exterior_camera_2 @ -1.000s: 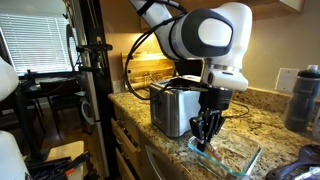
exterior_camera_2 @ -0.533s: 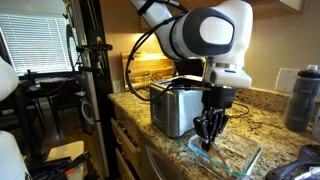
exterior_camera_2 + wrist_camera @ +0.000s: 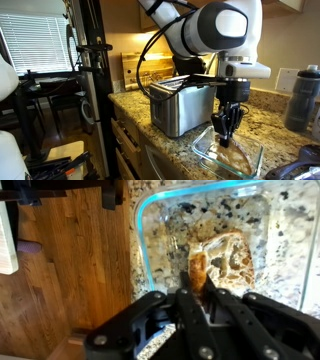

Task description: Put the slice of bread in the toaster

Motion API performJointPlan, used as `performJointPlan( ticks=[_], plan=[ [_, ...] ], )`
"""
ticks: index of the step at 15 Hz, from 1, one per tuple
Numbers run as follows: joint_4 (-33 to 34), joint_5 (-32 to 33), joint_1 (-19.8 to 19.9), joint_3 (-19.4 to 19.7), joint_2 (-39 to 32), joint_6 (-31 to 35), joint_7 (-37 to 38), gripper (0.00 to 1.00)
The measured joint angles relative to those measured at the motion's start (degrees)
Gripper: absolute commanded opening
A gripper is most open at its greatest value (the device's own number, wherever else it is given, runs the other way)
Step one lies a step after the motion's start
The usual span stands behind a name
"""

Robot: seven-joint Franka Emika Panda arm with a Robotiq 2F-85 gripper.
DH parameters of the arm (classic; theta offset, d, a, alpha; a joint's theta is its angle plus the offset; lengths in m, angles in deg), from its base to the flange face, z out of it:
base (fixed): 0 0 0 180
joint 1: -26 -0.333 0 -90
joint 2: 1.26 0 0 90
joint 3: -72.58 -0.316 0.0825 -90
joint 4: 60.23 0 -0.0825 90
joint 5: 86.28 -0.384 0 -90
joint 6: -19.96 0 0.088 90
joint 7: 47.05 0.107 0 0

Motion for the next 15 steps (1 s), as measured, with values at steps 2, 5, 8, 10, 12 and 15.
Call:
performJointPlan(
  ticks=[2,5,8,10,12,15],
  plan=[
    [1.67,0.01,-0.37,0.0,-1.65,0.0,0.0,0.07],
    [3.0,0.01,-0.92,0.11,-2.66,-0.01,0.06,0.07],
    [3.1,0.01,-1.28,0.47,-2.69,-0.01,0.06,0.08],
    [3.1,0.01,-1.47,0.72,-2.64,-0.01,0.07,0.08],
    [3.09,0.01,-1.48,0.86,-2.48,-0.01,0.07,0.08],
    [3.05,0.01,-1.48,1.19,-2.14,-0.01,0.07,0.08]
  ],
)
